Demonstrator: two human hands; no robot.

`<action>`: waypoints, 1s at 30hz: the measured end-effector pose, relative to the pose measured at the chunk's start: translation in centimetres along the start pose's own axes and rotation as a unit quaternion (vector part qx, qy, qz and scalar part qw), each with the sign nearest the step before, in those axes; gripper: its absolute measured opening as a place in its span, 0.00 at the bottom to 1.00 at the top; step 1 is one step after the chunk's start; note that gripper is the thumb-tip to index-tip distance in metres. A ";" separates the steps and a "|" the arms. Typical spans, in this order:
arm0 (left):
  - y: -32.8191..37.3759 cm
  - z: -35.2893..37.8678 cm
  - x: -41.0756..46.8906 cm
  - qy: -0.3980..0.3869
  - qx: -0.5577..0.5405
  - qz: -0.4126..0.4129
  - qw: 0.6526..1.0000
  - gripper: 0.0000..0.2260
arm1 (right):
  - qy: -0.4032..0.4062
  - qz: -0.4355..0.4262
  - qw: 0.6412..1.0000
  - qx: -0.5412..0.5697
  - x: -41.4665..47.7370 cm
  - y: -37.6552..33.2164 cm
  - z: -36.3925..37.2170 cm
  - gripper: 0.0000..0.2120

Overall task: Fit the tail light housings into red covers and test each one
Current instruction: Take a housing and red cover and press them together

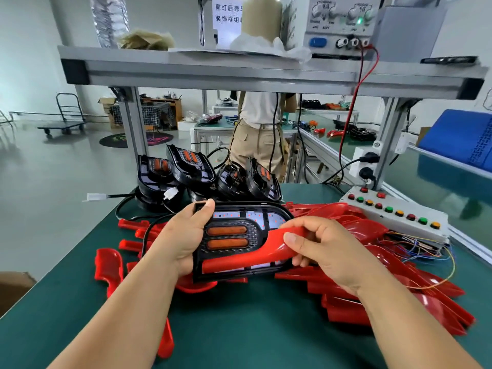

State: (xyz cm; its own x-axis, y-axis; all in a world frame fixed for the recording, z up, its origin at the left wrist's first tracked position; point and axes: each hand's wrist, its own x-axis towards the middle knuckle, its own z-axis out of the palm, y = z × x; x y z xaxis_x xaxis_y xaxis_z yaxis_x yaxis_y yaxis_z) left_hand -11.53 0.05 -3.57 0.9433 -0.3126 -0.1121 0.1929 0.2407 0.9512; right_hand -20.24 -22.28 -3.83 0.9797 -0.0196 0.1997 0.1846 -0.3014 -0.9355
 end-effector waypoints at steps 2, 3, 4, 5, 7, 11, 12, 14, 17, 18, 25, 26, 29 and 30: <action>-0.1 0.3 -0.2 -0.005 -0.012 -0.009 1.000 0.12 | 0.007 0.012 1.000 0.001 0.0 0.1 0.1 0.05; -0.1 0.3 -0.2 -0.005 -0.014 -0.008 1.000 0.12 | 0.005 0.018 1.000 -0.006 0.0 0.1 0.1 0.06; -0.1 0.4 -0.2 -0.004 -0.016 -0.007 1.000 0.12 | 0.002 0.027 0.999 -0.017 0.0 0.1 0.2 0.06; -0.2 0.4 -0.2 -0.004 -0.018 -0.005 1.000 0.12 | -0.001 0.038 0.999 -0.028 0.0 0.0 0.3 0.07; -0.2 0.4 -0.1 -0.004 -0.018 -0.001 1.000 0.13 | 0.007 0.061 0.997 -0.047 0.0 0.0 0.5 0.10; 0.0 0.3 0.0 -0.014 -0.025 0.014 0.999 0.15 | 0.030 0.091 0.993 -0.075 0.1 0.2 0.6 0.13; 0.1 0.2 0.0 -0.018 -0.023 0.020 0.999 0.15 | 0.038 0.089 0.992 -0.077 0.1 0.3 0.7 0.14; 0.2 0.0 0.0 -0.023 -0.016 0.033 0.999 0.14 | 0.054 0.082 0.990 -0.097 0.0 0.2 1.0 0.16; 0.4 -0.2 0.0 -0.022 -0.010 0.039 0.999 0.16 | 0.101 0.068 0.980 -0.159 0.1 0.4 1.1 0.20; 0.4 -0.3 0.0 -0.020 -0.013 0.039 0.999 0.17 | 0.122 0.069 0.972 -0.191 0.0 0.3 1.1 0.24; 0.6 -0.3 0.0 -0.013 -0.074 0.022 0.997 0.19 | 0.061 0.115 0.973 0.190 0.1 -0.1 2.8 0.30; 0.5 -0.1 -0.1 -0.012 -0.078 0.024 0.997 0.19 | 0.041 0.119 0.956 0.263 0.1 -0.2 3.0 0.26; 0.4 0.9 -0.5 -0.017 -0.072 0.050 0.996 0.21 | 0.038 0.102 0.943 0.315 0.3 0.1 3.0 0.19; 0.4 1.1 -0.6 -0.023 -0.065 0.063 0.996 0.26 | 0.054 0.093 0.943 0.316 0.4 0.1 2.9 0.17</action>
State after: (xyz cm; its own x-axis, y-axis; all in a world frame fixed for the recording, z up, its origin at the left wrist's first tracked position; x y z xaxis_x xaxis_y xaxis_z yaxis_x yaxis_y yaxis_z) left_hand -12.27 -0.66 -2.83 0.9491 -0.3141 0.0224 0.1100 0.3973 0.9111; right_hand -19.60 -19.56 -4.64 0.9923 -0.1232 0.0125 0.0545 0.3441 -0.9373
